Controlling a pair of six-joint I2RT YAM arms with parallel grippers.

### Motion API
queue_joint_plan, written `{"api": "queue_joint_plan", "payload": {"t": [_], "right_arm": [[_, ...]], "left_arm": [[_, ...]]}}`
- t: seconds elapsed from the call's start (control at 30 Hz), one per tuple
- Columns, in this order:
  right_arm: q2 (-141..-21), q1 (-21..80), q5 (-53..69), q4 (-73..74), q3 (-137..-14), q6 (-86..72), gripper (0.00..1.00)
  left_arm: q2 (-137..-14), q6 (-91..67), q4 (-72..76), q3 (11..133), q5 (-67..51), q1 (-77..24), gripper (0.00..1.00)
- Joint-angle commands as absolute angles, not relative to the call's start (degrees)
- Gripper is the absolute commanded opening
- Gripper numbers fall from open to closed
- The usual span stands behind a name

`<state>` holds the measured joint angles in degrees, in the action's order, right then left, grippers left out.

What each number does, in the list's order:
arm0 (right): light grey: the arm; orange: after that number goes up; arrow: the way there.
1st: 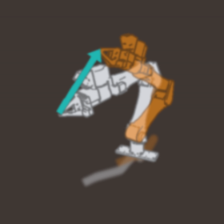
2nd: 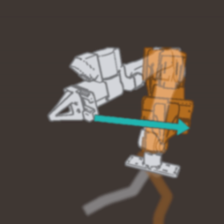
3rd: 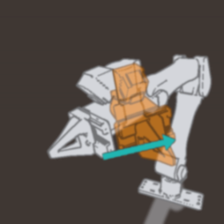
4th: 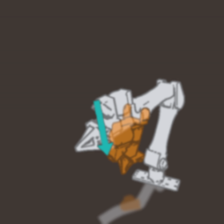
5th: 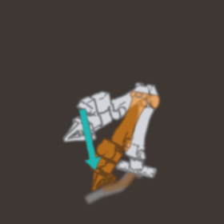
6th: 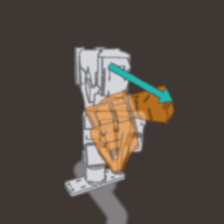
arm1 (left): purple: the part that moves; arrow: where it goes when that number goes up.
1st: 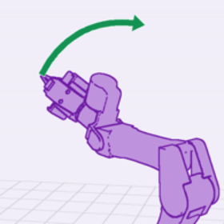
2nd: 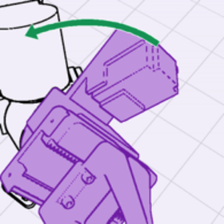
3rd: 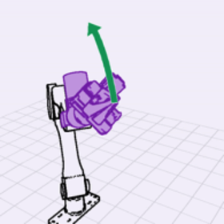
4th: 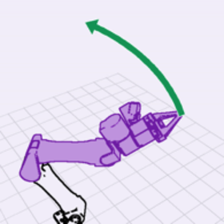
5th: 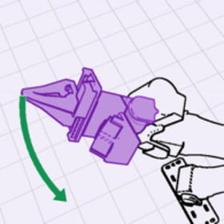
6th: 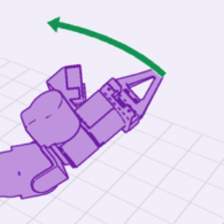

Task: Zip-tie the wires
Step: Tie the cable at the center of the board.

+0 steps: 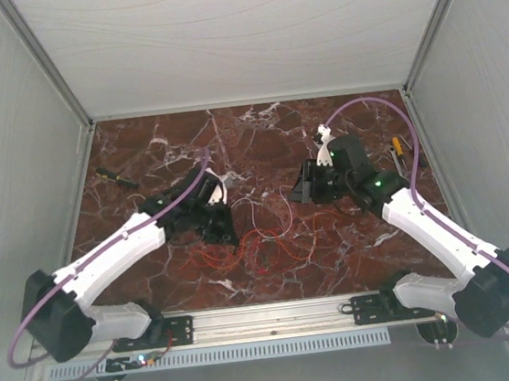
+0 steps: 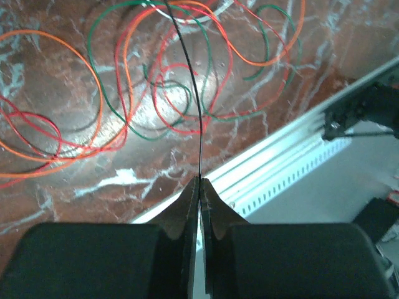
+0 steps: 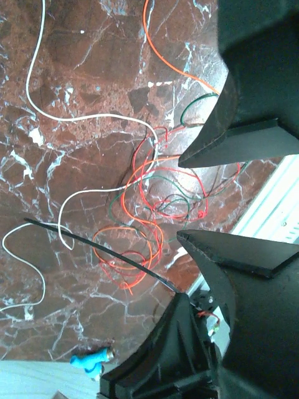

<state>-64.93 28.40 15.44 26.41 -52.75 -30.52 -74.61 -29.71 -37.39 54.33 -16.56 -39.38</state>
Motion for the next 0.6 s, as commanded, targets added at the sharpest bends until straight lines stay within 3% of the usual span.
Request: {"api": "queue_joint_plan", "payload": {"t": [0.0, 0.33, 0.57], "right_arm": [[-64.14, 27.99, 17.84, 32.34, -56.47, -33.99, 0.42], [-62.12, 28.00, 23.21, 44.00, -60.59, -46.93, 0.43], [-58.74, 30.15, 24.15, 48.82, -60.88, -63.14, 0.46]], "left_arm": [[-68.57, -29.47, -42.60, 55.11, -21.35, -39.09, 0.00], [-65.14, -21.99, -53.42, 55.92, -32.90, -39.20, 0.00], [-62.26, -20.73, -54.34, 58.53, -27.00, -40.20, 0.00]]}}
